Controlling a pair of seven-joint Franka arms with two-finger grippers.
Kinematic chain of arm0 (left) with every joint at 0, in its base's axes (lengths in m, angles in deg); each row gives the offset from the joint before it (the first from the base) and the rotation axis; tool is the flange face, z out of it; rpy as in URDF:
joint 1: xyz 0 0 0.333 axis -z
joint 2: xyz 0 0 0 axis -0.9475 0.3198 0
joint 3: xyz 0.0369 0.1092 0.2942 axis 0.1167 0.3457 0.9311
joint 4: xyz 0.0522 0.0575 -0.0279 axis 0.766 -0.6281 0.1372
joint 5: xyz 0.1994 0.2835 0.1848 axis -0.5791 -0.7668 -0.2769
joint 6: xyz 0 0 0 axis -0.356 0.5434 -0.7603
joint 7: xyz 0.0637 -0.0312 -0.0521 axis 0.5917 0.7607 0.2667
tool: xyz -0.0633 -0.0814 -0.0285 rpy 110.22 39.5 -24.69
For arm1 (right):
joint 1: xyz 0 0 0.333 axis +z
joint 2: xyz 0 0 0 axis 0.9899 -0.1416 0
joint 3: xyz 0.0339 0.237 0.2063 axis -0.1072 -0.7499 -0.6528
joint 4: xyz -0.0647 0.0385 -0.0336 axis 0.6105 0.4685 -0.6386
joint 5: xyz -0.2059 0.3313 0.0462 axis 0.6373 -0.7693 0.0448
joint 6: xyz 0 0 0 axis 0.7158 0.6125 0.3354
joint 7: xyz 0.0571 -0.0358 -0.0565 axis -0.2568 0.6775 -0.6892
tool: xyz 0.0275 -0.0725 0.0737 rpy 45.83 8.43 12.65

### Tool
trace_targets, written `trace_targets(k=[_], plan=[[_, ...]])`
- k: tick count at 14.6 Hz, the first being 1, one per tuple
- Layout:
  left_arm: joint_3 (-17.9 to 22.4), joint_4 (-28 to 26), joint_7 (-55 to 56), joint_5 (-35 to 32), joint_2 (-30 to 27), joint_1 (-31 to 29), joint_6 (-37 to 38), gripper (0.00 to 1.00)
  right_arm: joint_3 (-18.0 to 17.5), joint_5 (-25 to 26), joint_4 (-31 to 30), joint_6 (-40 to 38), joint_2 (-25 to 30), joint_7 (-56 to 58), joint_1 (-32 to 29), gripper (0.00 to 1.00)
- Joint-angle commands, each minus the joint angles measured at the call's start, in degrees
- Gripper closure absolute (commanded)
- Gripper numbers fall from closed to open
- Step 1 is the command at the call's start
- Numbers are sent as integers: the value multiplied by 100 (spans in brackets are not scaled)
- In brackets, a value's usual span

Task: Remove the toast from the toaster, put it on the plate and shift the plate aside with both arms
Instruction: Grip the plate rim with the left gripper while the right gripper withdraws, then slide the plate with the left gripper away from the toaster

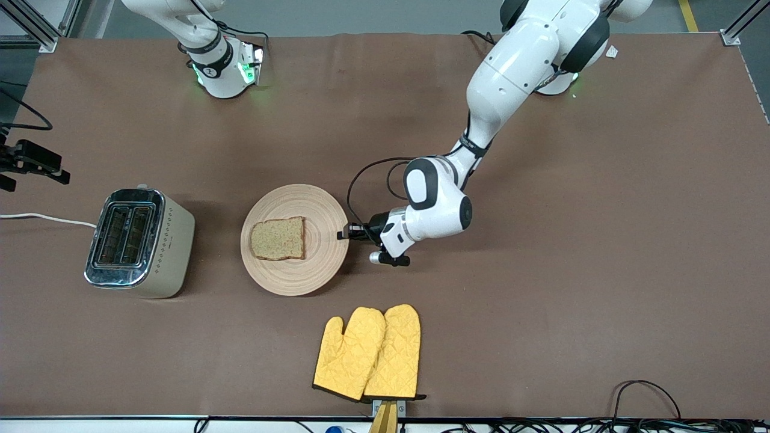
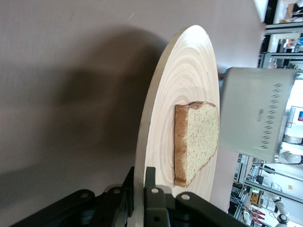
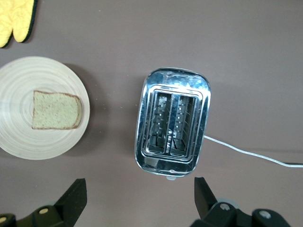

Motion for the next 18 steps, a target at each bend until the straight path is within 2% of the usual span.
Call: trace_targets(k=[1,3,6,8,10,13,15,18], plan=[[-20,-851,-4,-273,-1126,-686,885,100,-373,223,-59,-15,136,-10,-187,0],[-19,-1081,-118,-606,-1488,-1327,1703,100,-347,320,-59,-15,136,-19,-29,0],[-37,-1055,-644,-1047,-1498,-2540,3231,100,-338,321,-51,-50,145,-404,51,0],[-28,-1064,-1127,-1065,-1463,-3225,3918,100,-347,321,-42,-41,145,-476,51,0],[-28,-1047,-1566,-1475,-1411,-3989,4639,100,-347,320,-42,-85,145,-520,77,0],[-28,-1029,-2270,-1934,-1253,-4975,5230,100,-320,312,-42,-112,136,-468,25,0],[-28,-1003,-2648,-2407,-1025,-5564,5249,100,-311,312,-42,-120,136,-450,-2,0],[15,-950,-3211,-2664,-638,-6084,5231,99,-320,303,-51,-120,136,-459,-2,0]])
